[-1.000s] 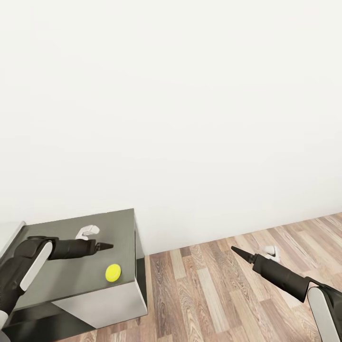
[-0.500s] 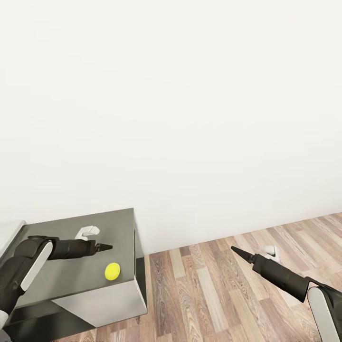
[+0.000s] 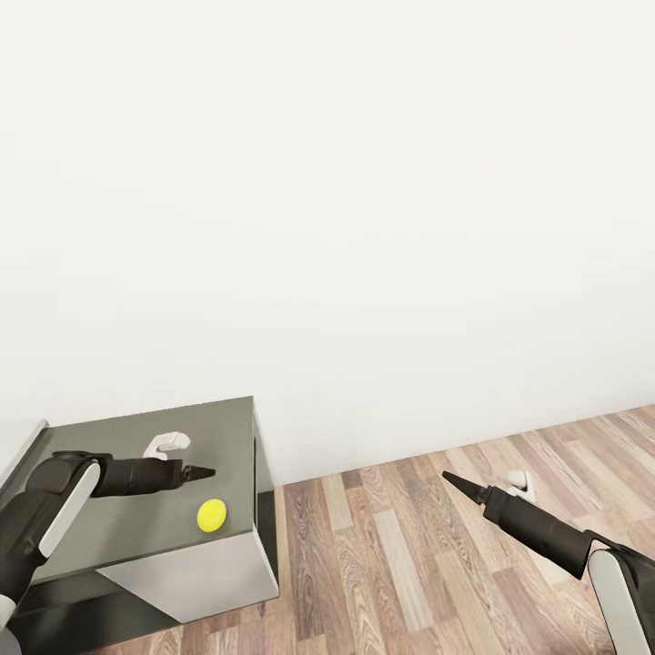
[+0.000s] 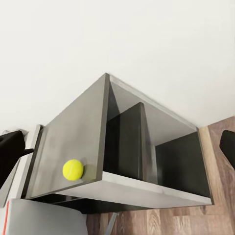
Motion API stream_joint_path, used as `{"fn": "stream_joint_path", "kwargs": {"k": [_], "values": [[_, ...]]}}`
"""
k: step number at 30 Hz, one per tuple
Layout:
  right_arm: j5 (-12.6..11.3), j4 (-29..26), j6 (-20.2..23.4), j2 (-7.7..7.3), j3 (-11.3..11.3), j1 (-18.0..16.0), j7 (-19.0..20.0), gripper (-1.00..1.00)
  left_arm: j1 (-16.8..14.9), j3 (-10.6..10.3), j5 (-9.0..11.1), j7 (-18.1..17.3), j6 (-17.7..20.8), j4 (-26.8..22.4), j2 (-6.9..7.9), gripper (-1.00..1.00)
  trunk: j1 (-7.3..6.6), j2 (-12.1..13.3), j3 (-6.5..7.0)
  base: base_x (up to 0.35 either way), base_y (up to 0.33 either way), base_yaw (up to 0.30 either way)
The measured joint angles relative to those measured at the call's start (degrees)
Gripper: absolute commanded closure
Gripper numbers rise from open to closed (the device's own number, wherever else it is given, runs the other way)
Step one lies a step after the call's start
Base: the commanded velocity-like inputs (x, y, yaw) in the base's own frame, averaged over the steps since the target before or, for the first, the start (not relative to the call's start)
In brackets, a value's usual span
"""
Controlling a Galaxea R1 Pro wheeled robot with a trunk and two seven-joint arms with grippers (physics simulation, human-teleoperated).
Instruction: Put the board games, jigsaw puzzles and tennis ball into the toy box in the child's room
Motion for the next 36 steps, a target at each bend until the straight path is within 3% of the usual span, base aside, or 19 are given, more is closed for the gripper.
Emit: {"fn": "stream_joint_path", "kwargs": {"k": [36], "values": [[-0.1,0.3,0.0,0.0,-0.1,0.0,0.1,-1.0,0.1,0.4,0.0,-0.2,0.0,0.0,0.25,-1.0,0.01,0.0,0.0,-0.014,-0.017,0.0]]}}
